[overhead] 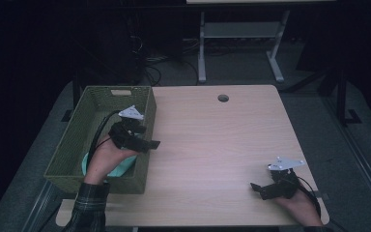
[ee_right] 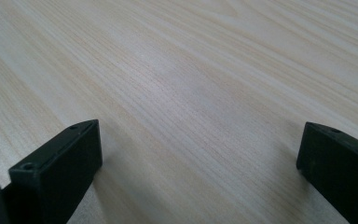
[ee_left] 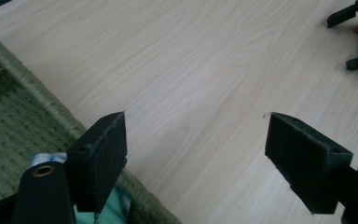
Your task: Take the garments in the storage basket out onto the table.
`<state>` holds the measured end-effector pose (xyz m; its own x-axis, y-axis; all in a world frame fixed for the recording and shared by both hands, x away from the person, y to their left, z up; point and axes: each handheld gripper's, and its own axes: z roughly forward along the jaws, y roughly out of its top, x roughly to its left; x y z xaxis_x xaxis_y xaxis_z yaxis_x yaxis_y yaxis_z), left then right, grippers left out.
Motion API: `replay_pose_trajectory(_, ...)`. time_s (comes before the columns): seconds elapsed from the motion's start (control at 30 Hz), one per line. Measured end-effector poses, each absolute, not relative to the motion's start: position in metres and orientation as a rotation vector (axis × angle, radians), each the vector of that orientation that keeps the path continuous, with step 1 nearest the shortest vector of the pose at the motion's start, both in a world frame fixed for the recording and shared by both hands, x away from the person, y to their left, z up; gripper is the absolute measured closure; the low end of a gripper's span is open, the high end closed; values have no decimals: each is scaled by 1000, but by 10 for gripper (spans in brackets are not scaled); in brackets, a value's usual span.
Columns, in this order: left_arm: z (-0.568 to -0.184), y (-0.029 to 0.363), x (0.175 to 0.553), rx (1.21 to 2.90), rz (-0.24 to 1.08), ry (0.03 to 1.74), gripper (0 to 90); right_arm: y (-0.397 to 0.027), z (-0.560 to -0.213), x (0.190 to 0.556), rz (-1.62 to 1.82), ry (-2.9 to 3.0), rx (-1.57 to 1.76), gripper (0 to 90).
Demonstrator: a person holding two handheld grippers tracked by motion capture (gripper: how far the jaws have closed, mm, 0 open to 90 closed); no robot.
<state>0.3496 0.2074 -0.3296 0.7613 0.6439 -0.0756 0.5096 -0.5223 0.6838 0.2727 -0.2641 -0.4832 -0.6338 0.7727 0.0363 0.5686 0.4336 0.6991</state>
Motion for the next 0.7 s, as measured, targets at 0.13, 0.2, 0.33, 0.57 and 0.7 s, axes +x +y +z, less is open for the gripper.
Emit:
replay_pose_trajectory(0.13, -329, 217, 350, 2230, 257, 883, 201, -264, -483, 273, 1003, 2401, 1158, 0)
replay_pose_trajectory(0.2, -329, 220, 350, 2223, 259, 889, 202, -264, -483, 273, 1003, 2401, 1158, 0)
replay_pose_trajectory(0.33, -328, 228, 351, 2215, 280, 908, 207, -264, -483, 273, 1004, 2402, 1154, 0)
replay_pose_trajectory(0.57, -329, 243, 352, 2212, 317, 939, 207, -264, -483, 273, 1004, 2402, 1156, 0)
replay_pose_trajectory(0.7, -328, 250, 352, 2208, 333, 949, 212, -264, -483, 273, 1005, 2402, 1157, 0)
